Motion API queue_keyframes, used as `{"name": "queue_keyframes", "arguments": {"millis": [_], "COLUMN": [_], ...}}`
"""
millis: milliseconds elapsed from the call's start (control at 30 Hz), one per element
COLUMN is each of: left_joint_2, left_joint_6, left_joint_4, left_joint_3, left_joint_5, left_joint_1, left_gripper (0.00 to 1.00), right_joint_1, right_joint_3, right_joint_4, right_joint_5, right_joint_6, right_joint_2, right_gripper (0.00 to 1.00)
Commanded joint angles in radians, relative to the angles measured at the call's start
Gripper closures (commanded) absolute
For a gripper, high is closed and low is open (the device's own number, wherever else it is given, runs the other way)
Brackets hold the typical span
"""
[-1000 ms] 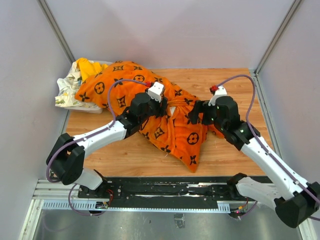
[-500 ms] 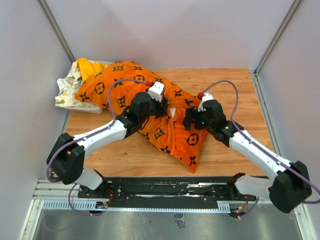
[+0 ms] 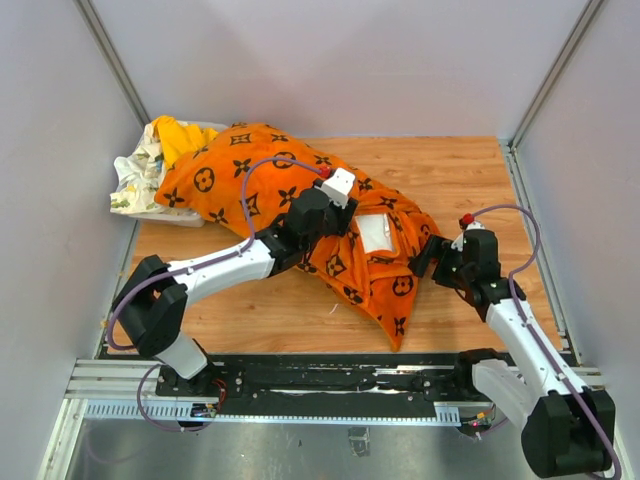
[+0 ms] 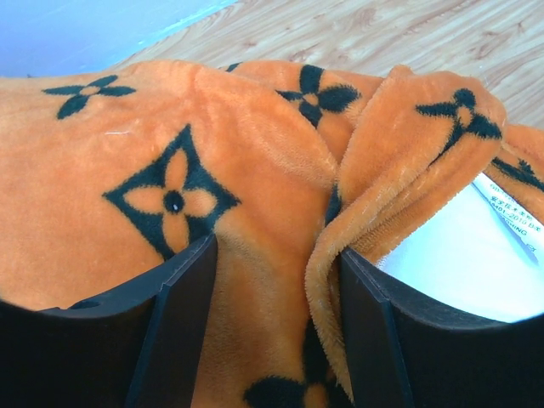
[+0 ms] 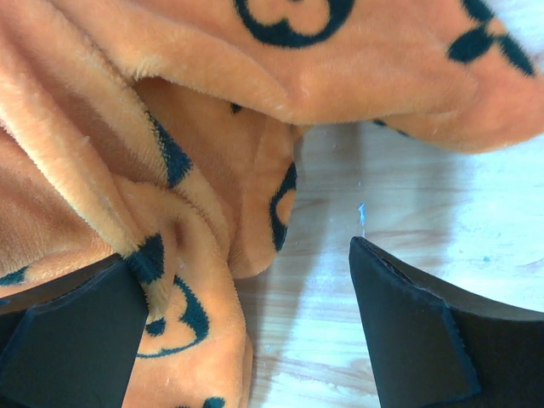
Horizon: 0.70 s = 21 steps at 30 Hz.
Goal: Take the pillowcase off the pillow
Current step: Remove the pillow from the pillowcase.
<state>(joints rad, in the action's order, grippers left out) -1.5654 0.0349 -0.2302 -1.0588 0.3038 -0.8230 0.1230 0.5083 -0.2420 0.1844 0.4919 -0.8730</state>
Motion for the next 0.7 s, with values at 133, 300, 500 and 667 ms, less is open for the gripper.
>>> {"name": "queue_keyframes", "arguments": {"millis": [133,300,500,667], "left_joint_2": [0.010,0.015,-0.065,-0.150], "left_joint_6": [0.026,-0.039,-0.065,-0.064], "left_joint_4": [0.019,-0.041,-0.027,-0.001], "left_joint_3": [-0.019,-0.014,-0.040,-0.065], "left_joint_5": [-0.046,-0.229,-0.213,-0.148], "left_joint_1": [-0.055,-0.075,-0.087,-0.085], "left_gripper": [0.33,0.30,0.30,0.30], "right_joint_1": [0.080,0.150,0.174,0.237], "right_joint_3": [0.120,0.238,0.323,0.330], "right_joint_4": [-0.096,-0.056,0.008,0.052], "right_joint_5": [-0.117,-0.174,-0.113,-0.103], "right_joint_6": [-0.014,-0.032,-0.046,-0.046], "right_joint_2": [0.035,0.043,-0.097,-0.188], "right_gripper": [0.04,0.01,0.01,0.04]}}
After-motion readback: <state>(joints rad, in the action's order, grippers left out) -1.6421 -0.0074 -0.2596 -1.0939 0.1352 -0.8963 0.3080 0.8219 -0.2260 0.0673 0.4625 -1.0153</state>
